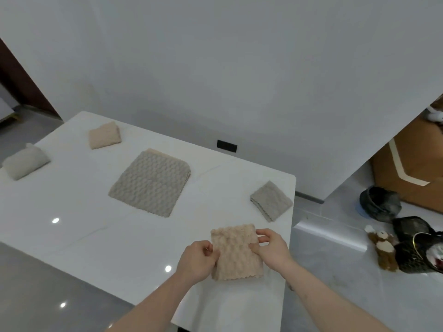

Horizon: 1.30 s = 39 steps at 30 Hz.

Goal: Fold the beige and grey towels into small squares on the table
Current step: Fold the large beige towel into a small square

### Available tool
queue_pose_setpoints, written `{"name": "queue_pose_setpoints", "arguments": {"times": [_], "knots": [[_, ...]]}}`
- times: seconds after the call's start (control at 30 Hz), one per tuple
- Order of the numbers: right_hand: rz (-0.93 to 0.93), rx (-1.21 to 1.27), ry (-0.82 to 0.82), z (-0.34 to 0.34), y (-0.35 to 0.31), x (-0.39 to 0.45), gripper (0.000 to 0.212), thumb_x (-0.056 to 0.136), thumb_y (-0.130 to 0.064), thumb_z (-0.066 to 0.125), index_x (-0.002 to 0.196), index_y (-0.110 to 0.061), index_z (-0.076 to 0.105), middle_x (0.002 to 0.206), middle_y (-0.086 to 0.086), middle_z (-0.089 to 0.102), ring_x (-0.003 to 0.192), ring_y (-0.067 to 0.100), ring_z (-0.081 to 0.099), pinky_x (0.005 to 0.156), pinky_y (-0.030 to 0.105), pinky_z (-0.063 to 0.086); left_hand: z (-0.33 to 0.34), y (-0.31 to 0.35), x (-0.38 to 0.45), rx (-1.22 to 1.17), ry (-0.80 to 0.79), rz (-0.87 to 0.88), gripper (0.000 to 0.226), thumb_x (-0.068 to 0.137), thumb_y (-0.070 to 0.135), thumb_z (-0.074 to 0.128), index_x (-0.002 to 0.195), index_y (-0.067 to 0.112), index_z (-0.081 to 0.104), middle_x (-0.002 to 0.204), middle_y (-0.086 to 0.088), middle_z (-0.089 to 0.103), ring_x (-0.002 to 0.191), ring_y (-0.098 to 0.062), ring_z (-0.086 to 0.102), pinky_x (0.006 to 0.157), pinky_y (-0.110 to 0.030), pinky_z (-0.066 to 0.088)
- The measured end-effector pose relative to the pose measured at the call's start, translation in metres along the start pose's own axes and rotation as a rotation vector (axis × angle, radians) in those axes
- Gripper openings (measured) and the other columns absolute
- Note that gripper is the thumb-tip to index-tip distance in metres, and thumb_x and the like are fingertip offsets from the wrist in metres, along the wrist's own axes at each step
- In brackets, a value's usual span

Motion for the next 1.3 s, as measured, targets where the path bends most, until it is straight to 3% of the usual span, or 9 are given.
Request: {"name": "queue_pose_setpoints", "arguments": {"times": [0.2,0.43,0.73,0.83,0.97,1.1,1.13,1.2,1.3], "knots": [[0.039,-0.047,-0.005,-0.006,0.012,0.02,0.038,0.085,-0.016,0.077,0.12,-0.022,0.062,0.102,-0.004,0.069,0.085,0.003,0.065,0.051,0.007,0.045,0.015,0.001,0.021,0.055,-0.021,0.007,0.037,0.089,0.043,0.071,0.065,0.023,0.051,0.059,0.012,0.054,0.051,-0.002,0.048,0.054,-0.017,0.039],[0.082,-0.109,0.0,-0.016,0.029,0.042,0.04,0.083,-0.017,0.077,0.12,-0.021,0.063,0.099,-0.003,0.07,0.083,0.009,0.069,0.062,0.019,0.053,0.043,0.003,0.046,0.074,-0.082,0.014,0.032,0.086,0.047,0.076,0.072,0.02,0.065,0.063,0.013,0.06,0.057,-0.002,0.054,0.061,-0.021,0.047],[0.135,-0.18,-0.122,-0.021,0.059,0.081,0.043,0.085,-0.018,0.076,0.124,-0.021,0.059,0.1,-0.003,0.068,0.085,0.009,0.068,0.06,0.019,0.051,0.087,0.001,0.064,0.066,-0.089,-0.095,0.027,0.089,0.047,0.072,0.075,0.027,0.063,0.069,0.014,0.063,0.066,-0.003,0.059,0.061,-0.02,0.044],[0.159,-0.252,-0.202,-0.019,0.079,0.096,0.051,0.084,-0.018,0.076,0.131,-0.019,0.056,0.1,-0.003,0.068,0.086,0.009,0.067,0.065,0.021,0.052,0.106,-0.003,0.065,0.111,-0.083,-0.171,0.023,0.09,0.047,0.067,0.077,0.029,0.059,0.076,0.014,0.064,0.071,-0.005,0.061,0.067,-0.024,0.052],[0.168,-0.322,-0.255,-0.028,0.097,0.12,0.068,0.085,-0.024,0.076,0.144,-0.02,0.043,0.123,-0.002,0.062,0.09,0.012,0.064,0.061,0.018,0.048,0.117,-0.012,0.065,0.17,-0.03,-0.28,0.019,0.084,0.048,0.059,0.092,0.031,0.054,0.091,0.013,0.062,0.083,-0.009,0.062,0.074,-0.028,0.053],[0.253,-0.147,-0.15,-0.047,0.104,0.16,0.082,0.089,-0.03,0.074,0.154,-0.014,0.026,0.13,0.008,0.06,0.105,0.024,0.064,0.091,0.038,0.055,0.121,-0.012,0.065,0.136,0.073,-0.313,0.033,0.083,0.047,0.057,0.109,0.03,0.047,0.105,0.012,0.055,0.095,-0.014,0.062,0.081,-0.037,0.057],[0.284,-0.074,-0.118,-0.05,0.104,0.17,0.081,0.09,-0.028,0.072,0.154,-0.013,0.025,0.123,0.009,0.061,0.1,0.025,0.065,0.09,0.041,0.057,0.124,-0.014,0.065,0.122,0.074,-0.321,0.035,0.083,0.047,0.058,0.111,0.03,0.045,0.105,0.013,0.054,0.093,-0.014,0.063,0.08,-0.037,0.057],[0.334,0.086,-0.04,-0.055,0.102,0.188,0.075,0.091,-0.024,0.071,0.152,-0.013,0.026,0.105,0.008,0.062,0.085,0.025,0.066,0.073,0.038,0.059,0.131,-0.02,0.065,0.09,0.064,-0.347,0.04,0.081,0.051,0.06,0.113,0.032,0.043,0.105,0.014,0.053,0.09,-0.012,0.064,0.079,-0.035,0.058],[0.332,0.198,0.068,-0.062,0.096,0.211,0.07,0.091,-0.023,0.072,0.147,-0.013,0.032,0.099,0.008,0.061,0.079,0.026,0.068,0.062,0.035,0.058,0.136,-0.031,0.066,0.03,0.068,-0.403,0.042,0.08,0.053,0.062,0.112,0.032,0.046,0.099,0.016,0.06,0.088,-0.008,0.064,0.081,-0.034,0.058]]}}
Point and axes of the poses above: each hand's wrist, its own x-axis towards the middle knuckle, its own z-axis out of the palm, y = z × x, the point moved 10 cm from there along x, towards the middle knuckle
